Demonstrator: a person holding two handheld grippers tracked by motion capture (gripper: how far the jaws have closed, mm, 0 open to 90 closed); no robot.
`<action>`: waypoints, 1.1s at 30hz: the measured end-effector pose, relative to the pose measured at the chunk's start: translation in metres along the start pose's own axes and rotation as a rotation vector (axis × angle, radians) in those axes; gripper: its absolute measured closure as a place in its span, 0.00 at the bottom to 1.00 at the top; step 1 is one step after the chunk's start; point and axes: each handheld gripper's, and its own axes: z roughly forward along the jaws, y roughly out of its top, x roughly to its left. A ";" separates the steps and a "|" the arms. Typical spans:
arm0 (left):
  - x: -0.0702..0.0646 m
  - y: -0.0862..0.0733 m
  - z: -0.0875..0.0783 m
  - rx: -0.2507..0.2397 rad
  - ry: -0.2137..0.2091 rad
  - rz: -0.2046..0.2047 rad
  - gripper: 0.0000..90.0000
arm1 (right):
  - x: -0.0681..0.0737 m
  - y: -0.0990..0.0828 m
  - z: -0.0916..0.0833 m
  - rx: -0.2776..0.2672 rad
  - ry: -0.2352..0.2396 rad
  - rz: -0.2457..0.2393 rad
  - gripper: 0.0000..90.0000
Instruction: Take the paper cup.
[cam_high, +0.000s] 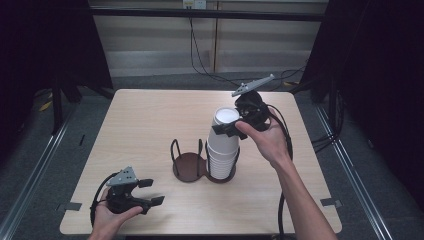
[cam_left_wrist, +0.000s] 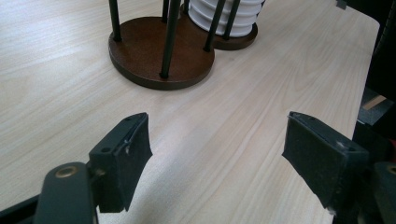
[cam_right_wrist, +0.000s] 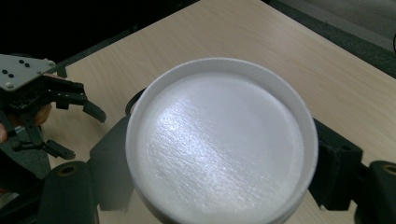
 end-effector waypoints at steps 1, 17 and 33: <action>0.000 0.000 0.000 0.000 0.000 0.000 0.25 | 0.000 0.000 0.000 0.000 0.000 0.000 0.26; 0.000 0.000 0.001 0.007 -0.005 -0.004 0.25 | -0.003 0.003 -0.020 -0.094 0.002 0.032 0.27; 0.000 0.000 0.001 0.001 -0.007 -0.007 0.25 | -0.006 0.002 -0.036 -0.205 0.019 0.071 0.27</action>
